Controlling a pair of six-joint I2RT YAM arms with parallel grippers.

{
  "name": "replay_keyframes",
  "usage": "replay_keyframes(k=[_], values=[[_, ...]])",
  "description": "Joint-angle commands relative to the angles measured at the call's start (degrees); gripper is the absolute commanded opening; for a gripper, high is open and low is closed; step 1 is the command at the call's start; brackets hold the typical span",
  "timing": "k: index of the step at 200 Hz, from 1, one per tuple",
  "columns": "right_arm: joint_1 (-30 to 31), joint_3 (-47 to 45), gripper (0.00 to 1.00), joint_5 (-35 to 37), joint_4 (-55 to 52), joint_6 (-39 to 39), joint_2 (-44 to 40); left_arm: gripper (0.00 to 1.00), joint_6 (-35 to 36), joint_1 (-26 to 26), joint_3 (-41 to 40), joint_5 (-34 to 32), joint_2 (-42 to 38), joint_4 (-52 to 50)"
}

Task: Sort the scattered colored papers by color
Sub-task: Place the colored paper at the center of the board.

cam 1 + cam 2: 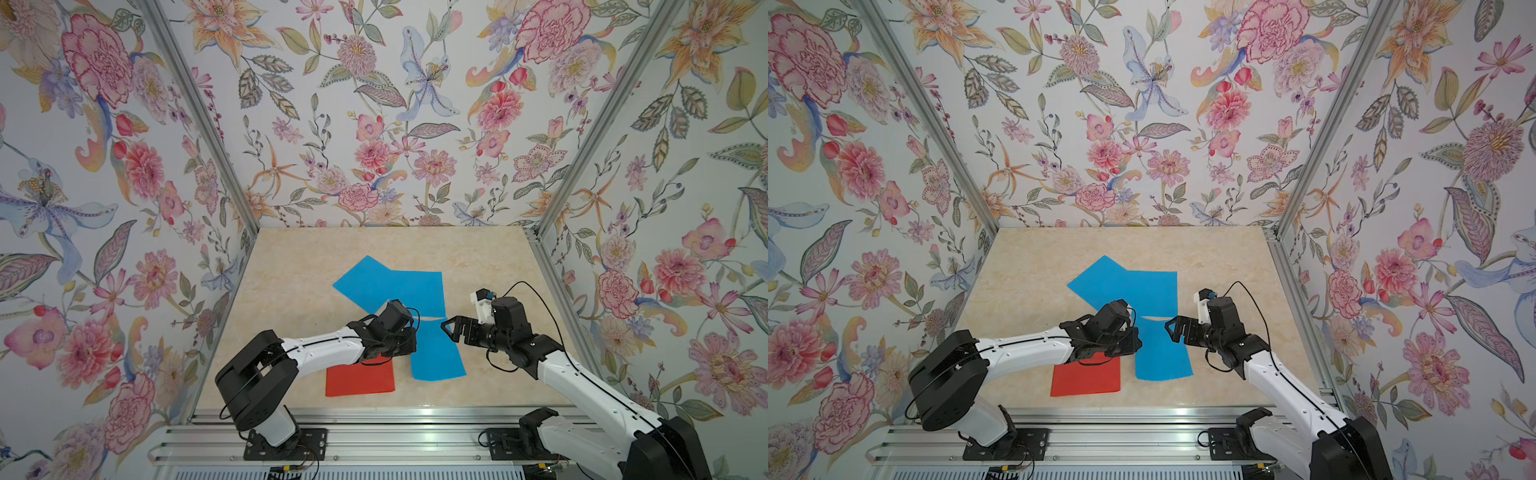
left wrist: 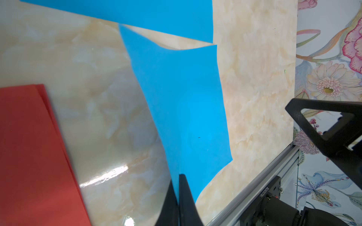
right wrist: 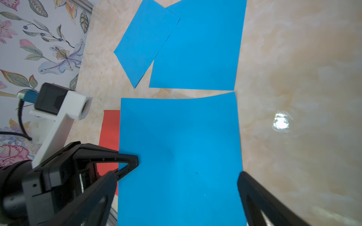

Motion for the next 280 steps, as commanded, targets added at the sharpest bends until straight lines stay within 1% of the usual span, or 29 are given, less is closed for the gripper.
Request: replay_keyframes(k=[1, 32, 62, 109, 146, 199, 237, 280], values=[[2.62, -1.74, 1.0, 2.06, 5.1, 2.95, 2.84, 0.0, -1.83, -1.39, -0.92, -1.94, -0.07, -0.12], [5.78, -2.47, 1.0, 3.73, 8.23, 4.13, 5.42, 0.0, -2.23, -2.49, -1.49, -1.07, 0.02, -0.59], [6.17, -2.39, 1.0, 3.47, 8.96, 4.0, 6.76, 0.0, -3.03, -2.89, -2.62, -0.86, -0.51, -0.92], [6.47, -3.0, 1.0, 3.86, 10.08, 3.44, 8.83, 0.0, -2.42, -2.88, -2.67, -0.17, 0.05, -1.74], [6.83, -4.56, 1.0, 3.87, 13.69, 3.77, 12.32, 0.0, -2.2, -2.91, -2.29, -0.11, 0.64, -1.89], [7.75, -4.26, 1.0, 3.75, 16.59, 3.83, 17.3, 0.0, -1.9, -2.89, -1.66, -0.05, 1.56, -2.08], [8.18, -4.15, 1.0, 4.01, 16.6, 3.72, 18.35, 0.0, -1.69, -2.9, -1.14, 0.08, 2.07, -2.35], [8.22, -3.82, 1.0, 4.95, 13.83, 3.23, 17.74, 0.0, -1.27, -2.84, -1.18, -0.41, 1.58, -3.19]])
